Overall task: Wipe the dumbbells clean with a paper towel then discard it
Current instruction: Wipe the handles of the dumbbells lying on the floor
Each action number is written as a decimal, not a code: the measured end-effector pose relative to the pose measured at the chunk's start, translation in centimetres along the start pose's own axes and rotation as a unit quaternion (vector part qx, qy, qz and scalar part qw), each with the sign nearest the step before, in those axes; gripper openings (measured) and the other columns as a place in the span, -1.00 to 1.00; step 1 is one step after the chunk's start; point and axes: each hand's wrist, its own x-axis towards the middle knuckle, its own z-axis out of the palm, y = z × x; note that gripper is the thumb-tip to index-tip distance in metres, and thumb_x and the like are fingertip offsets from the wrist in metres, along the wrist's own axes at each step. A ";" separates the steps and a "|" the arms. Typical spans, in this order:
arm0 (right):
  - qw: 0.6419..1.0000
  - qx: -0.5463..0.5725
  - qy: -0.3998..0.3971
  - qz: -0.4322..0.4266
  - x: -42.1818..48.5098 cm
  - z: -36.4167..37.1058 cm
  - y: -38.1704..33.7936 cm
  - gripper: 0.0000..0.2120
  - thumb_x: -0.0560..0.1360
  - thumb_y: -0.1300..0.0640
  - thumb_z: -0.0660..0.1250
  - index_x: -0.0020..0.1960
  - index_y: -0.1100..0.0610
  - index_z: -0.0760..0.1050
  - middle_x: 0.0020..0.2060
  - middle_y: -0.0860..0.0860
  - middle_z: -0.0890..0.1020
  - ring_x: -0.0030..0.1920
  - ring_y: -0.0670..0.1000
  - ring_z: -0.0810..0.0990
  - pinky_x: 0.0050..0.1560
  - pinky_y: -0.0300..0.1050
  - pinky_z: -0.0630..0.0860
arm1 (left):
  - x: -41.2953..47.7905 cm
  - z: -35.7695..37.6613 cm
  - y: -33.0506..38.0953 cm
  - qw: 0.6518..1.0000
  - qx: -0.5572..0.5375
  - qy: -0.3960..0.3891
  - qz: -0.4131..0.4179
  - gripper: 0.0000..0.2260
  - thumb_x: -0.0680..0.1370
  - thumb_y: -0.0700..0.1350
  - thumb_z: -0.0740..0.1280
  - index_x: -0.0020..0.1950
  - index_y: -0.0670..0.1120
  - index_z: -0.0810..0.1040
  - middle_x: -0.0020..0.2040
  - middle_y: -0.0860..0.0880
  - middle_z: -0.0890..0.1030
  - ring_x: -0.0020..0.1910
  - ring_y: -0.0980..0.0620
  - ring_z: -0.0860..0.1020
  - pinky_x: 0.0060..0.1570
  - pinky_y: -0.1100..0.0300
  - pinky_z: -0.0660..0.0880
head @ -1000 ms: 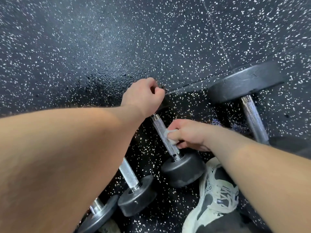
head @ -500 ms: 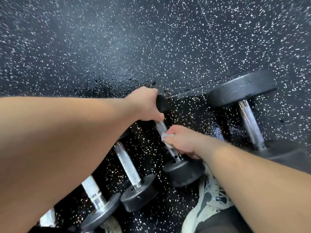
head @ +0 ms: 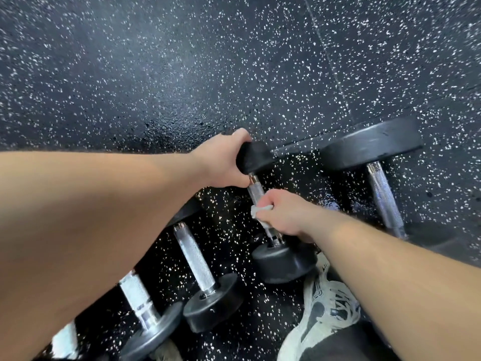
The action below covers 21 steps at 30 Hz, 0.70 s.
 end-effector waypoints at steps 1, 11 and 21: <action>1.000 0.007 -0.003 0.003 0.0 0.0 -0.1 -0.75 0.58 -0.03 0.32 -0.20 0.08 0.47 -0.37 -0.01 0.53 -0.35 0.01 0.43 -0.26 -0.12 0.38 | -0.1 -0.2 -0.3 1.000 -0.009 -0.022 -0.009 -0.36 0.36 -0.02 0.51 0.37 -0.04 0.32 0.02 -0.02 0.59 -0.09 -0.08 0.54 -0.10 0.15 0.48; 0.975 -0.030 0.214 -0.057 1.3 -1.2 -1.3 -0.89 0.58 0.08 0.32 -0.06 -0.06 0.61 -0.20 -0.11 0.64 -0.27 -0.12 0.53 -0.35 -0.24 0.36 | 3.1 1.6 0.4 0.982 -0.065 0.034 -0.173 -0.64 0.60 0.10 0.07 0.23 -0.06 0.48 0.24 -0.14 0.53 0.16 -0.19 0.50 0.14 0.01 0.42; 0.972 -0.037 0.194 -0.127 2.9 1.8 -0.5 -0.94 0.55 0.03 0.38 0.01 -0.05 0.61 -0.04 -0.10 0.51 -0.05 -0.07 0.46 -0.12 -0.19 0.29 | 2.1 2.9 0.2 0.966 -0.049 0.178 -0.181 -0.79 0.54 0.11 0.15 -0.14 0.05 0.49 -0.11 0.03 0.55 -0.11 -0.08 0.46 -0.16 0.11 0.34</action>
